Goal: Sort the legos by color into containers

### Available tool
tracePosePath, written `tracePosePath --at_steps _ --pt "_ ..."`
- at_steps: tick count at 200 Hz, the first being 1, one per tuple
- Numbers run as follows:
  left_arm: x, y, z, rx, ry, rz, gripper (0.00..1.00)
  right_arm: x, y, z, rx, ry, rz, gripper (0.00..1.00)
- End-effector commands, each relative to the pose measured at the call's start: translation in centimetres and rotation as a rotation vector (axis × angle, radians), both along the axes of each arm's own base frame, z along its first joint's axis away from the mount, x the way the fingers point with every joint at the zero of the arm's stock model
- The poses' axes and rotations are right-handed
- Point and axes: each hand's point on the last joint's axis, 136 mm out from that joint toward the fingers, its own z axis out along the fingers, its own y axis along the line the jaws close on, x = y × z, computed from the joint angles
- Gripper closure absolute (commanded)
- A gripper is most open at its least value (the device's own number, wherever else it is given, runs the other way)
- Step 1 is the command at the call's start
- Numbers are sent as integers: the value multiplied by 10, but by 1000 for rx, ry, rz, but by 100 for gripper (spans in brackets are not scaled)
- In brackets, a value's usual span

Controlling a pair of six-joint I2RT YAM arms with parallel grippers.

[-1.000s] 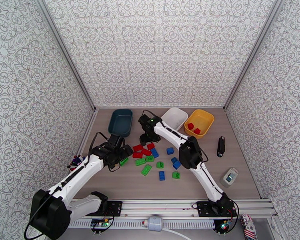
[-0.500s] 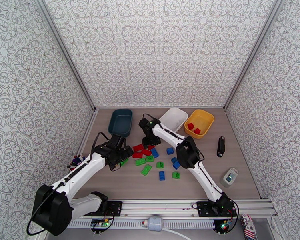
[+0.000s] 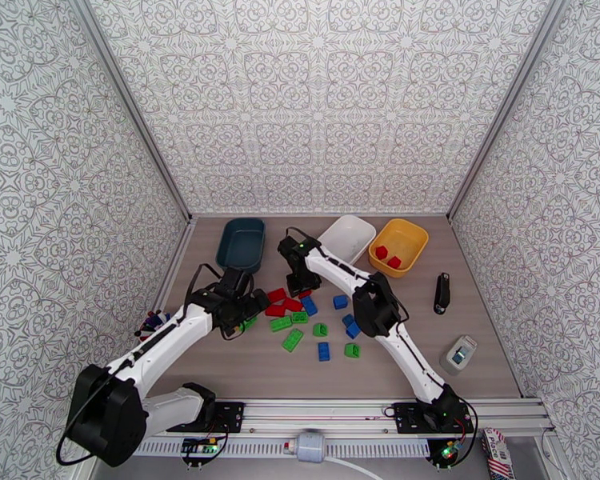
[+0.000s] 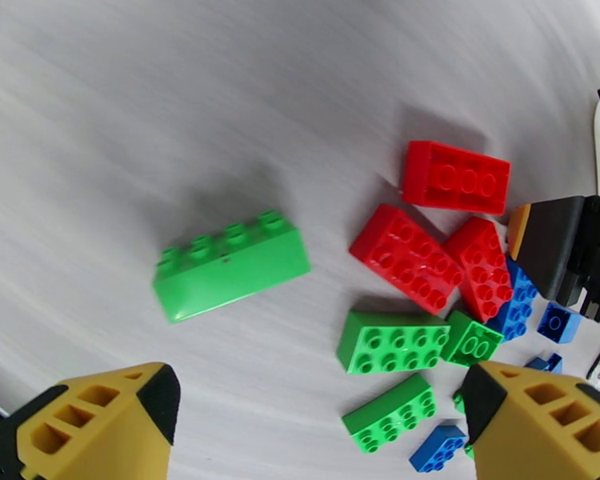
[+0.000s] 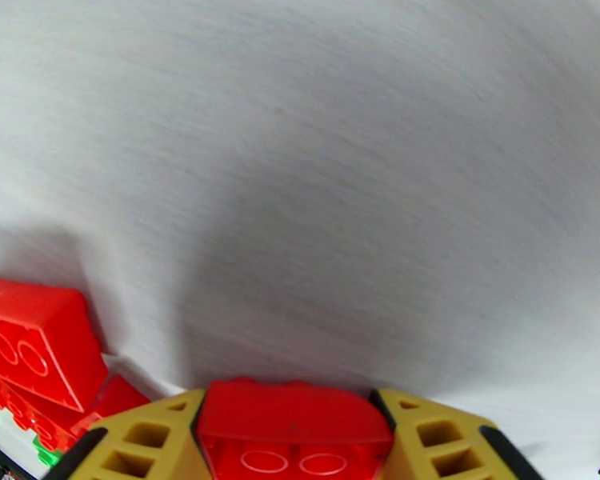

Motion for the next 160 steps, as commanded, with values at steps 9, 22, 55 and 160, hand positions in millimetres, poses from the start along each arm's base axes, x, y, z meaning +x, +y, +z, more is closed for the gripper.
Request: tracePosePath --at_steps 9,22,55,160 --pt "33 -28 25 -89 -122 -69 1 12 -6 69 118 -86 -70 53" --pt "45 -39 34 -99 -159 -95 1 17 -14 82 155 -94 -106 54" --pt "76 -77 57 -140 -263 -175 1 30 -49 109 212 -115 -200 56" --pt "136 -273 95 -274 -274 -655 1 65 -262 143 300 -175 -693 56"
